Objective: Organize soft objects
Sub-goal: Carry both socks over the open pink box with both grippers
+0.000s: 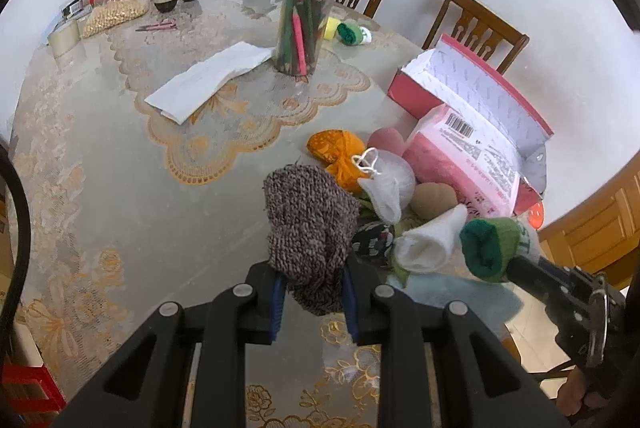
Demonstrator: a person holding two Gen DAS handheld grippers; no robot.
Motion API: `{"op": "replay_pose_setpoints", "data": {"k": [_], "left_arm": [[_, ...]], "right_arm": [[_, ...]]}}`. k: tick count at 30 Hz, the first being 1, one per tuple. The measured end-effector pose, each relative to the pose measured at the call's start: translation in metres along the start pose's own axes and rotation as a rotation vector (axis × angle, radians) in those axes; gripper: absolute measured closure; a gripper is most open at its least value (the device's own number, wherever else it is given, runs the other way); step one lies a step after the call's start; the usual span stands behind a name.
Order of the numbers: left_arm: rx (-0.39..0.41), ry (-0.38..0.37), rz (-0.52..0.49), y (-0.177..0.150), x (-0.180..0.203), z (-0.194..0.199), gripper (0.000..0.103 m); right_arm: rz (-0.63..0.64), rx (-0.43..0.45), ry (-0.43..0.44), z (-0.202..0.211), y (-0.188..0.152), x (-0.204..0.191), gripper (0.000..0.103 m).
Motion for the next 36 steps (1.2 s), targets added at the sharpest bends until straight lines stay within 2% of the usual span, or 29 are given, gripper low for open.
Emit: {"op": "replay_pose_setpoints", "data": {"k": [7,19,36], "left_arm": [[0.023,-0.026,-0.01,-0.002,0.01,0.015,0.078],[0.024,-0.04,-0.027,-0.008,0.019,0.028,0.078],[0.046,-0.084,-0.075,-0.019,0.047,0.056,0.078]], "right_arm": [[0.015,0.04,0.019,0.01,0.006,-0.006,0.087],[0.049,0.029,0.045,0.014,0.005,-0.014,0.087],[0.05,0.033,0.011,0.043,0.01,-0.004,0.087]]}}
Point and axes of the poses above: each gripper's, at about its wrist camera, not at the fingertips, and z roughly against the way its jaws point, x to its right, y to its top, the point moved 4 cm from there along -z, roughly the way its jaws point, and after that the axes turned 9 degrees about z, right-handed, at the moved point
